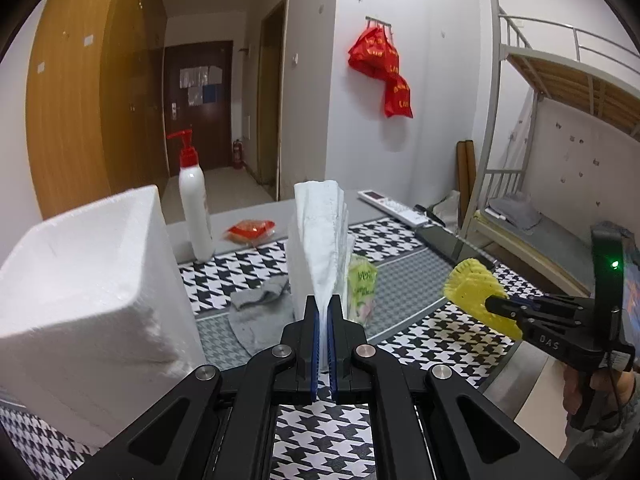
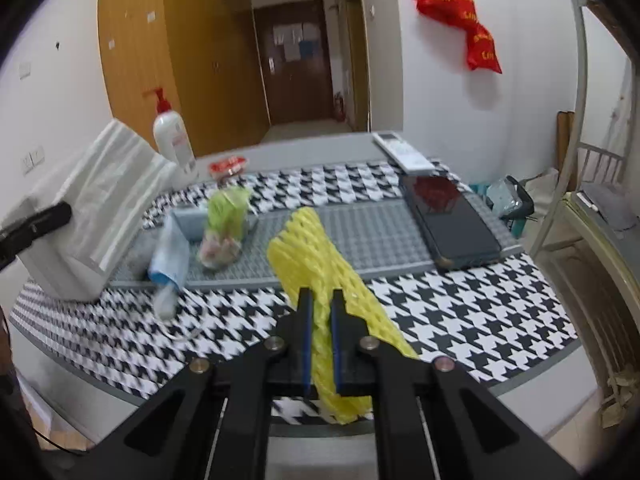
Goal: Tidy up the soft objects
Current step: 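Grasp the yellow foam net again with the right gripper while the left holds the tissue up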
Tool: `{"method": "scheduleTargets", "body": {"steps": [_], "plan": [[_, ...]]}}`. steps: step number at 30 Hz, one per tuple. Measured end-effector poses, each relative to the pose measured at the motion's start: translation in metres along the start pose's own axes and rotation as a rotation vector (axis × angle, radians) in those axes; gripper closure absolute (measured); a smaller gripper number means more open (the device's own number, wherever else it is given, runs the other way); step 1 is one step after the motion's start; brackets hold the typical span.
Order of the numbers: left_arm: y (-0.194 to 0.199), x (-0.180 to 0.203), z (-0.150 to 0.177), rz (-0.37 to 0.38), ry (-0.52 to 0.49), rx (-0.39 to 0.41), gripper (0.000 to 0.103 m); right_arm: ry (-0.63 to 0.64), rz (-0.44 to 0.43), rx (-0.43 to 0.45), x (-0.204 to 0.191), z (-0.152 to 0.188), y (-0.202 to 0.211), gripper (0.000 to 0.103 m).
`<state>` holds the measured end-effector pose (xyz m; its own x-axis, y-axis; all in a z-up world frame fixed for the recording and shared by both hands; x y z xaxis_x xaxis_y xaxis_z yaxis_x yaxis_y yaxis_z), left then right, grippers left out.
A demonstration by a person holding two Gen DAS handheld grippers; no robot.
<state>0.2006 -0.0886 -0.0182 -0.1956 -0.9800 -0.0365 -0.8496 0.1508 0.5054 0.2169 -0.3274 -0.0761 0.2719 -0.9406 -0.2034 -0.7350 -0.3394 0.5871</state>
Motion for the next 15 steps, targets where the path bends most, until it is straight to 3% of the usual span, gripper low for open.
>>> {"method": "scheduleTargets", "body": {"steps": [15], "plan": [[0.024, -0.023, -0.008, -0.003, -0.003, 0.079, 0.099, 0.049, -0.040, 0.139, -0.052, -0.020, 0.026, 0.093]]}}
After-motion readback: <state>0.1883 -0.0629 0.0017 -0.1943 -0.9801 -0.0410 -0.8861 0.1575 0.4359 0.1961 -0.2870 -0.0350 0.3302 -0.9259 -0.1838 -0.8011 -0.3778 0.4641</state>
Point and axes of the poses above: each gripper's, at about its wrist camera, not at the fingertips, and y roughly against the way its jaws point, x to its right, z to its underside, the point moved 3 cm from there along -y, roughly the way its jaws point, and after that the axes turned 10 degrees about -z, right-handed, at the moved point
